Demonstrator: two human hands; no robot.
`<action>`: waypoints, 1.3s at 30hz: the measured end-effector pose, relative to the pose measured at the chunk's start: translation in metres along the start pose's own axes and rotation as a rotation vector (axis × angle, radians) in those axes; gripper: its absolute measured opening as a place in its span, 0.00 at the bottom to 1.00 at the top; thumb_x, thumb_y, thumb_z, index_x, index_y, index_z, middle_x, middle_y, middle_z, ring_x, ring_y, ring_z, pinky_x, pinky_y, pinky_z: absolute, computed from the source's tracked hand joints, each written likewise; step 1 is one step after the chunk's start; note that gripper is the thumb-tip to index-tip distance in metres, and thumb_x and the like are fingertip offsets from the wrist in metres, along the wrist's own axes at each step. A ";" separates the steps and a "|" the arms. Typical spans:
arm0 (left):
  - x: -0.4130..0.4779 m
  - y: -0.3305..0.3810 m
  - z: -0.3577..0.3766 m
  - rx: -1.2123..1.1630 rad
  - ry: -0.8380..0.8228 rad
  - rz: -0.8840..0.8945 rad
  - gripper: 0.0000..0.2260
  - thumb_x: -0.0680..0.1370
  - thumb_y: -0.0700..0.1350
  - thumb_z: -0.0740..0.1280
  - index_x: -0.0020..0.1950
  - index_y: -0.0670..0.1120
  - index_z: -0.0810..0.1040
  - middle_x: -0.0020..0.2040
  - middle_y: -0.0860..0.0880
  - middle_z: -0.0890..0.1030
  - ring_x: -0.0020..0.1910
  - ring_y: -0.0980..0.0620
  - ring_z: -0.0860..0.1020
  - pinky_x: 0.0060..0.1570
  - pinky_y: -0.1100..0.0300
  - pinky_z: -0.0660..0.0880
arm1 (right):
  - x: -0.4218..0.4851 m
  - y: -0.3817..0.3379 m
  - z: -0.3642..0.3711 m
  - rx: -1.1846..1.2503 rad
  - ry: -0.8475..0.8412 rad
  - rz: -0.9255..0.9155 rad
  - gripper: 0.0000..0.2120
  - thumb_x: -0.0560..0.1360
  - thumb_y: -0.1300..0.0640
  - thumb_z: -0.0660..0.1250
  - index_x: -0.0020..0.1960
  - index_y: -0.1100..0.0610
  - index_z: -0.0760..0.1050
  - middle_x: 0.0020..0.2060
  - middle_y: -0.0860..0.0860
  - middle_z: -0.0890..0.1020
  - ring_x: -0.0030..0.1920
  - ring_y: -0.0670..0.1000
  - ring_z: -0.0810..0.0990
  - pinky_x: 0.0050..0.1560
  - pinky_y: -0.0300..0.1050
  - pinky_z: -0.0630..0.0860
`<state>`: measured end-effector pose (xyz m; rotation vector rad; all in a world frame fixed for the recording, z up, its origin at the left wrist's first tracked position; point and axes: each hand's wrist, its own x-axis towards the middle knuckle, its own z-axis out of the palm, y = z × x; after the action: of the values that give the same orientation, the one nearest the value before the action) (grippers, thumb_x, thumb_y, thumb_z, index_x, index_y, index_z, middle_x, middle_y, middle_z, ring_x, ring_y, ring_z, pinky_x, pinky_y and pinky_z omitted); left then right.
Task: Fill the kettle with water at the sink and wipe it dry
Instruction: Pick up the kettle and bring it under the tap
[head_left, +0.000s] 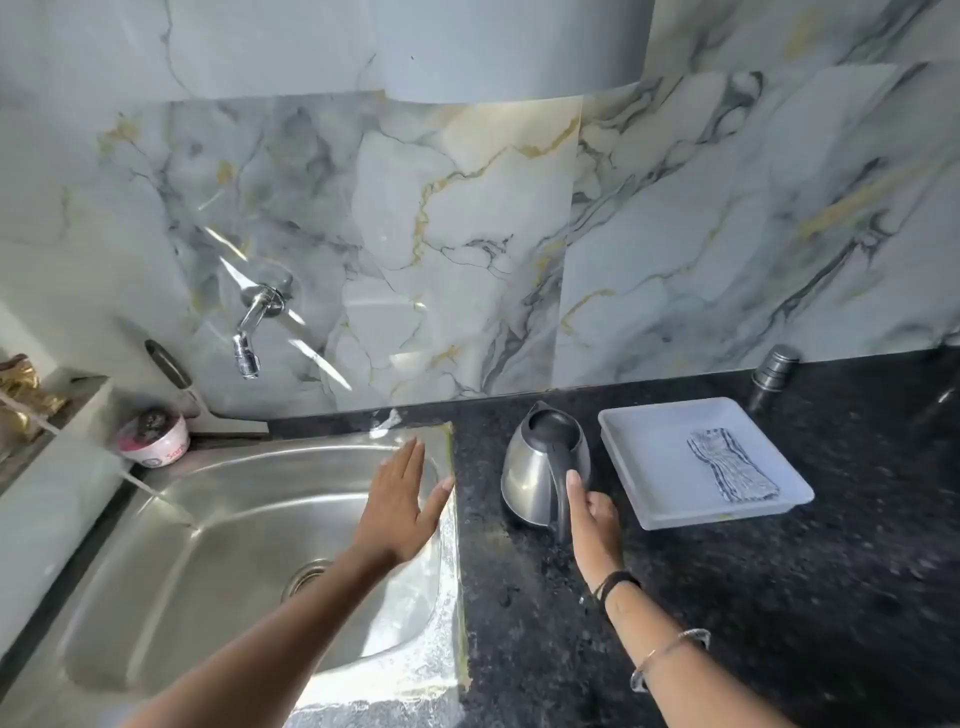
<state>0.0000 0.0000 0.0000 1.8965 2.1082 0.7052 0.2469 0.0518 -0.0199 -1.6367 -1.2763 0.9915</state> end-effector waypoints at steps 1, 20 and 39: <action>0.001 0.000 0.001 -0.008 0.007 -0.005 0.39 0.77 0.70 0.45 0.80 0.45 0.53 0.81 0.46 0.55 0.79 0.50 0.52 0.77 0.52 0.47 | 0.003 -0.004 0.002 0.063 -0.020 0.031 0.35 0.69 0.23 0.54 0.36 0.57 0.71 0.35 0.53 0.77 0.37 0.55 0.75 0.34 0.45 0.69; -0.004 -0.017 -0.017 -0.001 0.094 -0.101 0.34 0.80 0.64 0.52 0.80 0.45 0.52 0.81 0.47 0.54 0.79 0.52 0.51 0.74 0.58 0.42 | 0.046 0.017 0.018 0.328 -0.101 0.086 0.35 0.75 0.37 0.67 0.22 0.62 0.65 0.14 0.53 0.66 0.15 0.50 0.64 0.19 0.39 0.63; -0.025 -0.097 -0.117 0.141 0.425 0.115 0.31 0.71 0.68 0.68 0.65 0.48 0.75 0.74 0.44 0.69 0.76 0.50 0.64 0.73 0.45 0.60 | 0.018 -0.077 0.187 0.350 -0.781 -0.122 0.42 0.65 0.29 0.71 0.32 0.73 0.76 0.23 0.64 0.75 0.25 0.55 0.74 0.30 0.42 0.68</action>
<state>-0.1357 -0.0537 0.0498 2.1073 2.3603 1.0956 0.0513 0.1061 -0.0164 -0.9012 -1.5458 1.7545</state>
